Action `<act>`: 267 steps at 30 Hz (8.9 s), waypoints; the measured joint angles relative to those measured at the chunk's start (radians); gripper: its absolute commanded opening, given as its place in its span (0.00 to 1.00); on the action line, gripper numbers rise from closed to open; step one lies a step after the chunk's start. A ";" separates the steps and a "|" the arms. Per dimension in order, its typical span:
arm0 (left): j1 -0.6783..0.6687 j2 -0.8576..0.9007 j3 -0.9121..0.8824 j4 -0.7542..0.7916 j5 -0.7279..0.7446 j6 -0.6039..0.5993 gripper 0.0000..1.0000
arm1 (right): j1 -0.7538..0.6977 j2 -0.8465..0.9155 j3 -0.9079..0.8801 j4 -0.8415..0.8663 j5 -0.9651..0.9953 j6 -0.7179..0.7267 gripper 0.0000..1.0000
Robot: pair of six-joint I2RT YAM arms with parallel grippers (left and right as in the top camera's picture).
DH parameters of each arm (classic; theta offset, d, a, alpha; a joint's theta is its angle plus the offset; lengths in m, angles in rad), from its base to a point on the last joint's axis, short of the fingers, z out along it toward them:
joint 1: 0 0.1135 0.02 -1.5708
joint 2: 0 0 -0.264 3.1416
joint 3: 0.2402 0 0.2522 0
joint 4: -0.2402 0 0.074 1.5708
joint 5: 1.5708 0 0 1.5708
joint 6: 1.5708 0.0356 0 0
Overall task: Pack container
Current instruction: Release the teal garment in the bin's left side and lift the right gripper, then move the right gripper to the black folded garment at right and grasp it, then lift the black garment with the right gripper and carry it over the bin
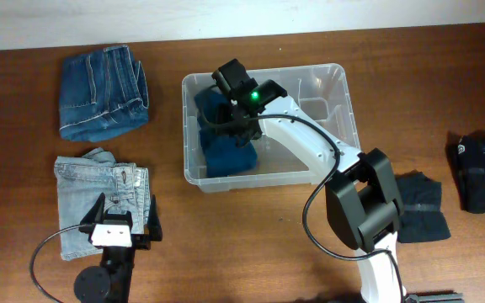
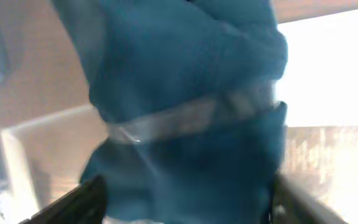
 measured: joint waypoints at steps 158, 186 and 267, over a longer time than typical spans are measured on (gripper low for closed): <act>0.000 0.000 0.000 0.000 0.000 0.000 0.99 | -1.381 0.024 -0.138 -0.113 -0.040 -0.435 0.04; 0.000 0.000 0.000 0.000 0.000 0.000 1.00 | -1.188 0.071 0.226 -0.298 -0.318 -0.895 1.00; 0.000 0.000 0.000 0.000 0.000 0.000 0.99 | -1.038 0.146 0.930 -0.859 -1.060 -0.883 0.04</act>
